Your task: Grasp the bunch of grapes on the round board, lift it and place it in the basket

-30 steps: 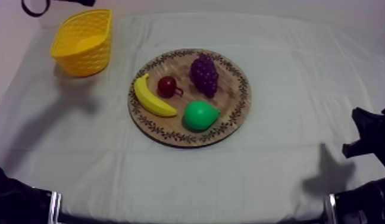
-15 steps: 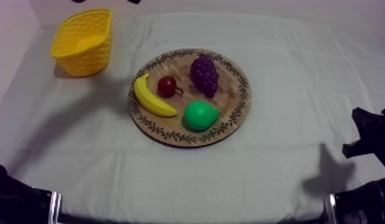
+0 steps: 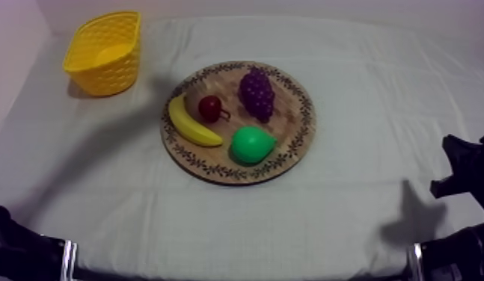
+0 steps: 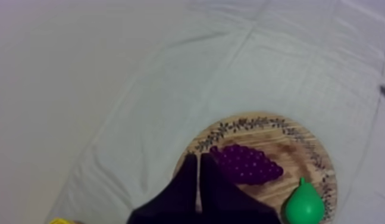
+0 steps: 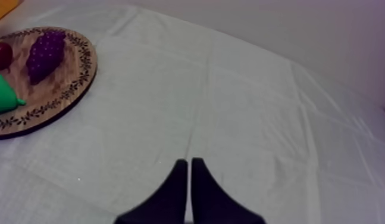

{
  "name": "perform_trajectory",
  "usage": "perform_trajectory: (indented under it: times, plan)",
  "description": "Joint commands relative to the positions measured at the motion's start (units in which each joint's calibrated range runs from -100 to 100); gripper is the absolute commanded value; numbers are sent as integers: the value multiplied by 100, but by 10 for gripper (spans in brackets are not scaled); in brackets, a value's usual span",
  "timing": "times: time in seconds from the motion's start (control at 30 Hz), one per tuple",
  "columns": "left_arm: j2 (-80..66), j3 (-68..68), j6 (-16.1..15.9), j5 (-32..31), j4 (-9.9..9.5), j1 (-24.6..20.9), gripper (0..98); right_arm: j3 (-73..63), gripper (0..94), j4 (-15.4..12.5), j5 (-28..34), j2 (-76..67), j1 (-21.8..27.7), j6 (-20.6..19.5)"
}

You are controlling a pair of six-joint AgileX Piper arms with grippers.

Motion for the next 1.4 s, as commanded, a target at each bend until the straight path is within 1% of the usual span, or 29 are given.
perform_trajectory:
  times: [0.0, 0.2, 0.53, 0.8, 1.03, 1.13, 1.23, 1.3, 1.37]
  plan:
    - [287, -413, -5, 127, -3, 11, 0, -1, 5, -2, -4, 0, -1, 2]
    - [715, -744, -26, 403, -10, 30, 0, -1, 5, -2, -4, 0, -1, 2]
    - [1288, -1029, -7, 775, -78, 178, 0, -1, 5, -2, -4, 0, -1, 2]
    - [1486, -1160, 46, 898, -83, 249, 0, -1, 5, -2, -4, 0, -1, 2]
    - [1457, -1061, 198, 922, -84, 230, 0, -1, 5, -2, -4, 0, -1, 2]
    - [1436, -1004, 355, 928, -90, 229, 0, -1, 5, -2, -4, 0, -1, 2]
    - [1404, -936, 673, 1046, -105, 247, 0, -1, 5, -2, -4, 0, -1, 2]
    - [1385, -903, 1051, 1227, -152, 279, 0, -1, 5, -2, -4, 0, -1, 2]
    - [1375, -884, 1563, 1412, -223, 325, 0, -1, 5, -2, -4, 0, -1, 2]
